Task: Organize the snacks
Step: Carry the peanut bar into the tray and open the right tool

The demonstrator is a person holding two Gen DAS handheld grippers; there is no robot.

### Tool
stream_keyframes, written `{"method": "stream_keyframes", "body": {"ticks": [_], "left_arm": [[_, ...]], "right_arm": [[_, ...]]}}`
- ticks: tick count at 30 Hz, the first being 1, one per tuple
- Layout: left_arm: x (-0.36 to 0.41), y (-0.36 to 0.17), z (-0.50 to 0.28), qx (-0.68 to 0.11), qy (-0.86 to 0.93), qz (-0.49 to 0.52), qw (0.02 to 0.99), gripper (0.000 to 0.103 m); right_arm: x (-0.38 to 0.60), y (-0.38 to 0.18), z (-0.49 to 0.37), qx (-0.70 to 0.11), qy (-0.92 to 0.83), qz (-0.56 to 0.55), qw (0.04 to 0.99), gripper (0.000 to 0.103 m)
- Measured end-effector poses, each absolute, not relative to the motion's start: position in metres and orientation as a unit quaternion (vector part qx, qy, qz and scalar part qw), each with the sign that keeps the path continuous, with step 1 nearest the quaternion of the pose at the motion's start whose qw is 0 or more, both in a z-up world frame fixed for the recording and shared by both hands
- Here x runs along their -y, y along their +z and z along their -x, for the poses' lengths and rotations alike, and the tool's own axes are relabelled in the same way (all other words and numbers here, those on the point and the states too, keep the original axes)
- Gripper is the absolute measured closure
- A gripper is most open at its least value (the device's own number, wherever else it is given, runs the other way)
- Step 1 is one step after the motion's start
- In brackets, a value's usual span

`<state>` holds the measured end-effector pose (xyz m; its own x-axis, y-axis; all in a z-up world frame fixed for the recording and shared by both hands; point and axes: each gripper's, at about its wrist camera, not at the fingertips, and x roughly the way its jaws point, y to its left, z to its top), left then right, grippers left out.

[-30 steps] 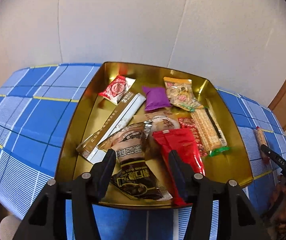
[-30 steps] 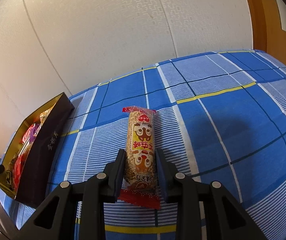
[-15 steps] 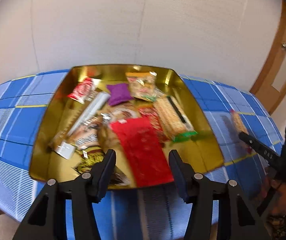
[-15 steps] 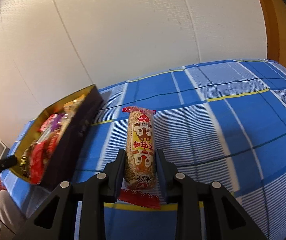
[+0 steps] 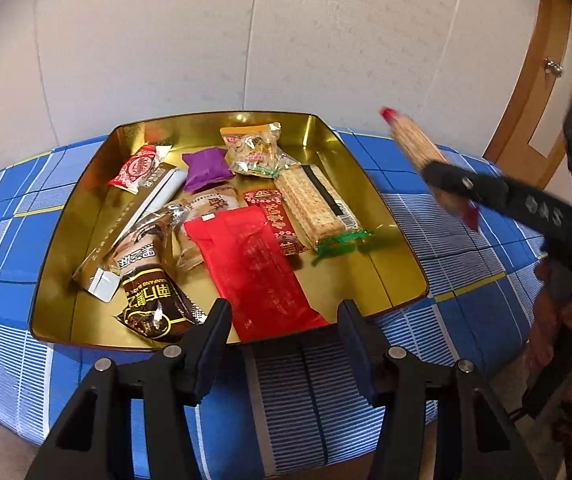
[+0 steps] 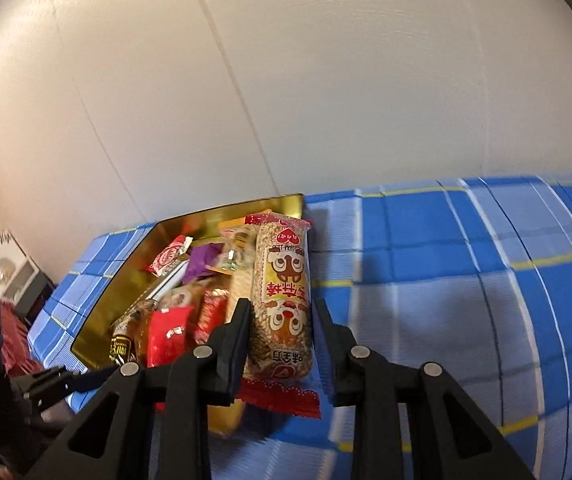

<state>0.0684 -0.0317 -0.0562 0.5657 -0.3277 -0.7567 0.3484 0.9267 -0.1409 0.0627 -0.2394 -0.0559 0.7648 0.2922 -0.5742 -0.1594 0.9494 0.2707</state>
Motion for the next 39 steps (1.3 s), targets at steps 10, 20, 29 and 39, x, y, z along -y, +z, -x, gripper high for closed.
{"method": "stream_keyframes", "body": {"ticks": [10,20,29,39], "left_arm": [[0.031,-0.056,-0.071,-0.433,-0.199,-0.009,0.879,0.045],[0.028,-0.058,-0.076,-0.438,-0.204,-0.003,0.876,0.045],[0.03,-0.059,-0.076,-0.441,-0.208,0.0,0.873,0.043],[0.03,-0.055,-0.068,-0.431,-0.21,0.001,0.878,0.036]], "right_arm": [[0.196,-0.052,-0.138,-0.375,0.096,-0.059,0.92,0.073],[0.176,-0.065,-0.185,-0.398,0.064,-0.029,0.915,0.073],[0.188,-0.071,-0.206,-0.41,0.037,-0.052,0.91,0.071],[0.204,-0.052,-0.14,-0.362,0.047,-0.06,0.929,0.069]]}}
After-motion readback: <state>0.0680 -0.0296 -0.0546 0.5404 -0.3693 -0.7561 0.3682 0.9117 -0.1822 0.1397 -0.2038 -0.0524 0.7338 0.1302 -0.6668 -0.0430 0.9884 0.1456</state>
